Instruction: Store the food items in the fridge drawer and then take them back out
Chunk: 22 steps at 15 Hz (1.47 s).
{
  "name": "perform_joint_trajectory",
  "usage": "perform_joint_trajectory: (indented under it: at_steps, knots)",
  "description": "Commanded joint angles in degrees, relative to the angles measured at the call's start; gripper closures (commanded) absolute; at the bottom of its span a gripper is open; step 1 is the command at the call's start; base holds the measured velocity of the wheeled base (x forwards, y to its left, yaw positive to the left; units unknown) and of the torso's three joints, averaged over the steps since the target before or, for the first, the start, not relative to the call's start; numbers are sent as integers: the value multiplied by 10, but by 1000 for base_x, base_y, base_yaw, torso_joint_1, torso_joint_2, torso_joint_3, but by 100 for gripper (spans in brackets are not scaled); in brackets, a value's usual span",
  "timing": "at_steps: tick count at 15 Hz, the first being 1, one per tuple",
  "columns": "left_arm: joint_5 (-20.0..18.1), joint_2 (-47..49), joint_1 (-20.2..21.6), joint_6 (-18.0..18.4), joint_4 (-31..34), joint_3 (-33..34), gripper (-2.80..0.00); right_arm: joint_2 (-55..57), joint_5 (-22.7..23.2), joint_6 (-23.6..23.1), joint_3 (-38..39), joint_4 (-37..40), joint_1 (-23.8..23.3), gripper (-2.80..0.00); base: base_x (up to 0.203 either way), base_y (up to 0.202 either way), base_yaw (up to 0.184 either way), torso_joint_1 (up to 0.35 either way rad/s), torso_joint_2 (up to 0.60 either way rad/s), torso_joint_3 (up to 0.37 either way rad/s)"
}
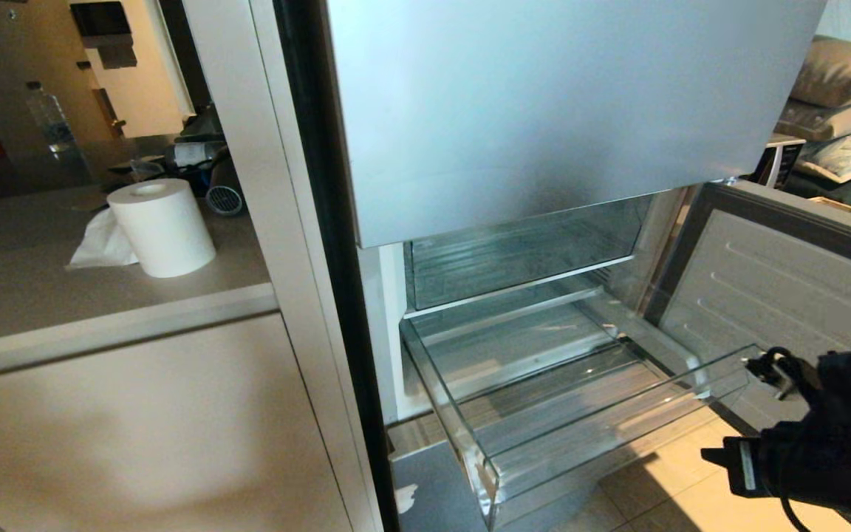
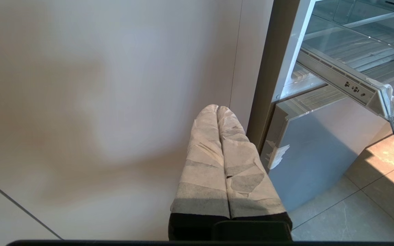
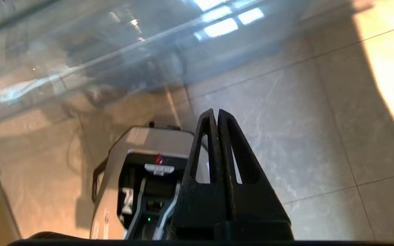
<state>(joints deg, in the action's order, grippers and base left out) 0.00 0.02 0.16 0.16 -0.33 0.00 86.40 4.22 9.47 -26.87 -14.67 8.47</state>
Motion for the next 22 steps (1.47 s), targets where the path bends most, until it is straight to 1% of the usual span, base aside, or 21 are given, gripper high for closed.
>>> perform_joint_trajectory:
  at_steps: [1, 6, 7, 8, 10, 12, 13, 15, 20, 22]
  knots:
    - [0, -1, 0, 0, 0, 1, 0, 104, 0, 2, -53, -2, 11, 0, 0, 0, 0, 0, 0, 0]
    - [0, -1, 0, 0, 0, 1, 0, 201, 4, 10, -162, -7, 15, 0, 0, 0, 0, 0, 0, 0]
    - [0, -1, 0, 0, 0, 1, 0, 219, 4, 15, -180, -22, 16, 0, 0, 0, 0, 0, 0, 0]
    - [0, -1, 0, 0, 0, 1, 0, 238, 4, 30, -197, -56, 19, 0, 0, 0, 0, 0, 0, 0]
    - [0, -1, 0, 0, 0, 1, 0, 271, 2, 106, -235, -154, 33, 0, 0, 0, 0, 0, 0, 0]
    - [0, -1, 0, 0, 0, 1, 0, 287, -14, 172, -248, -250, 46, 0, 0, 0, 0, 0, 0, 0]
    - [0, -1, 0, 0, 0, 1, 0, 288, -28, 197, -244, -282, 54, 0, 0, 0, 0, 0, 0, 0]
    - [0, -1, 0, 0, 0, 1, 0, 281, -45, 213, -228, -306, 65, 0, 0, 0, 0, 0, 0, 0]
    - [0, -1, 0, 0, 0, 1, 0, 187, -48, 204, -133, -305, 81, 0, 0, 0, 0, 0, 0, 0]
    - [0, -1, 0, 0, 0, 1, 0, 94, -50, 188, -80, -283, 83, 0, 0, 0, 0, 0, 0, 0]
